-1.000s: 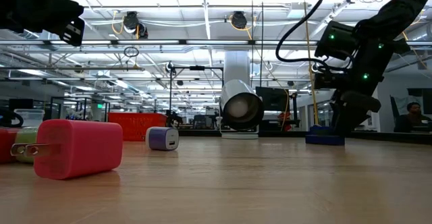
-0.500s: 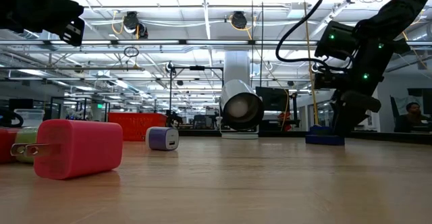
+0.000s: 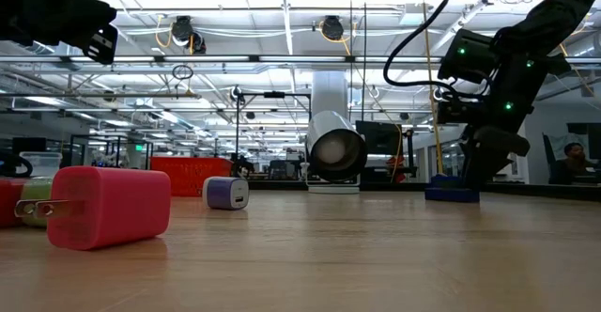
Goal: Pick & Place Office items
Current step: Put the blue digital timer into the bottom red bin
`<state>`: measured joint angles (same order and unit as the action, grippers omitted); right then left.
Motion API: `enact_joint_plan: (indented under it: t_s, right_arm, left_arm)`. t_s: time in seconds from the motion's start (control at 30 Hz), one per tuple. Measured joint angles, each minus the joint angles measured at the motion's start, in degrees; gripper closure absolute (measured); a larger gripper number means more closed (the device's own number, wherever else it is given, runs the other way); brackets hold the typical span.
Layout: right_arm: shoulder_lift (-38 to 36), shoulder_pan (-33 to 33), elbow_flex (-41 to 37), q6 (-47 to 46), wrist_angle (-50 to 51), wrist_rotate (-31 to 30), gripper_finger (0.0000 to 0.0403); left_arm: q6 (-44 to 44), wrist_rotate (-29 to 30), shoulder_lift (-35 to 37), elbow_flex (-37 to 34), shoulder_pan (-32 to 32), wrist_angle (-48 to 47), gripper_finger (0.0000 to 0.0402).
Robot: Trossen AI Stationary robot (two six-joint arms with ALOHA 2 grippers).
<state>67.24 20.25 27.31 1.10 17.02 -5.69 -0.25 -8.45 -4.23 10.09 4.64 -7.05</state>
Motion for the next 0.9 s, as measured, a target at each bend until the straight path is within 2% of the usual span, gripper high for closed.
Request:
enact_joint_plan:
  t_s: [0.6,0.9]
  right_arm:
    - [0.0,0.0,0.0,0.0,0.0,0.0,0.0336]
    - [-0.6,0.0,0.0,0.6,0.1,0.0,0.0339]
  left_arm:
    - [0.0,0.0,0.0,0.0,0.0,0.0,0.036]
    - [0.0,0.0,0.0,0.0,0.0,0.0,0.036]
